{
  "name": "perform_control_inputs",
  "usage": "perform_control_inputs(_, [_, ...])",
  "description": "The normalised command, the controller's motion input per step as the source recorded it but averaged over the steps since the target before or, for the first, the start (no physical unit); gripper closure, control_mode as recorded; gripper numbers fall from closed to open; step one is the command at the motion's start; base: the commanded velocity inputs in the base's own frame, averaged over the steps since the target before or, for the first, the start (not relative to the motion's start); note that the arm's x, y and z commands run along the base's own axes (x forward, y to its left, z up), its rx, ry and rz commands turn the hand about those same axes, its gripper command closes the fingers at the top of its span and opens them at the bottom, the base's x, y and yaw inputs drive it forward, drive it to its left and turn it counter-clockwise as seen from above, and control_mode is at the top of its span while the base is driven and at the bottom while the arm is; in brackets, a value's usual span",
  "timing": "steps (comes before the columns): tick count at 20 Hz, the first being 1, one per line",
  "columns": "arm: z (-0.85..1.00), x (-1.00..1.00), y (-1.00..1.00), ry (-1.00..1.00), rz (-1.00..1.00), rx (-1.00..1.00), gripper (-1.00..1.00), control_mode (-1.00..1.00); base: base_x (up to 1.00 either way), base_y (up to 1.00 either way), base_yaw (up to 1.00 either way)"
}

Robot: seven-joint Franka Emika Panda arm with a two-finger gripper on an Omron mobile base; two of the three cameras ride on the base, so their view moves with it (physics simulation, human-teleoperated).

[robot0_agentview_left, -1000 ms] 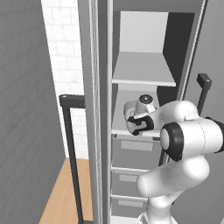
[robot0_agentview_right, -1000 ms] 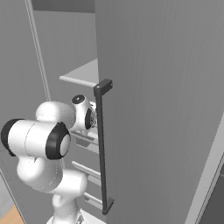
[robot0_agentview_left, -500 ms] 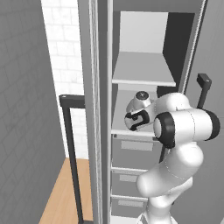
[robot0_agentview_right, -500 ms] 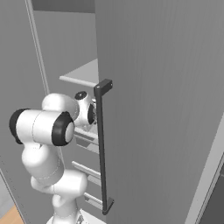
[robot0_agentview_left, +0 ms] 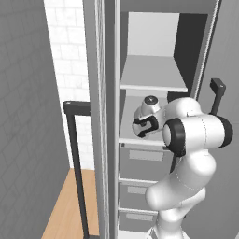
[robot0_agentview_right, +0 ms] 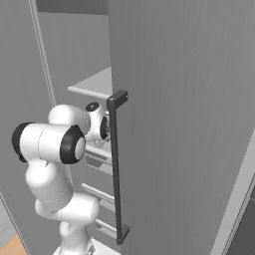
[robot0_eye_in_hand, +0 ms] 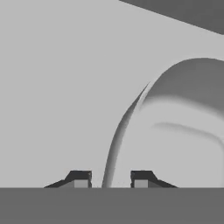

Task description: Take the meat container that has the fish and place it on the second highest rack of the freezer. Then take the vegetable container that has the onion and lemon wedge and place it on the highest rack of the freezer.

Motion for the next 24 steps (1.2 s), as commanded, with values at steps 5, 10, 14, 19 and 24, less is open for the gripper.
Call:
perform_control_inputs(5, [0.03, -0.13, 0.00, -0.09, 0.00, 0.00, -1.00, -1.00, 0.00, 0.00, 0.00])
perform_control_inputs(10, [0.31, -0.27, -0.06, -0.02, 0.00, 0.00, -1.00, -1.00, 0.00, 0.00, 0.00])
perform_control_inputs(14, [0.42, -0.29, -0.02, 0.00, 0.00, 0.00, -1.00, -1.00, 0.00, 0.00, 0.00])
perform_control_inputs(19, [0.54, -0.23, 0.00, 0.00, 0.00, 0.00, -1.00, -1.00, 0.00, 0.00, 0.00])
perform_control_inputs(24, [0.35, -0.43, 0.00, 0.00, -0.01, 0.00, -1.00, -1.00, 0.00, 0.00, 0.00])
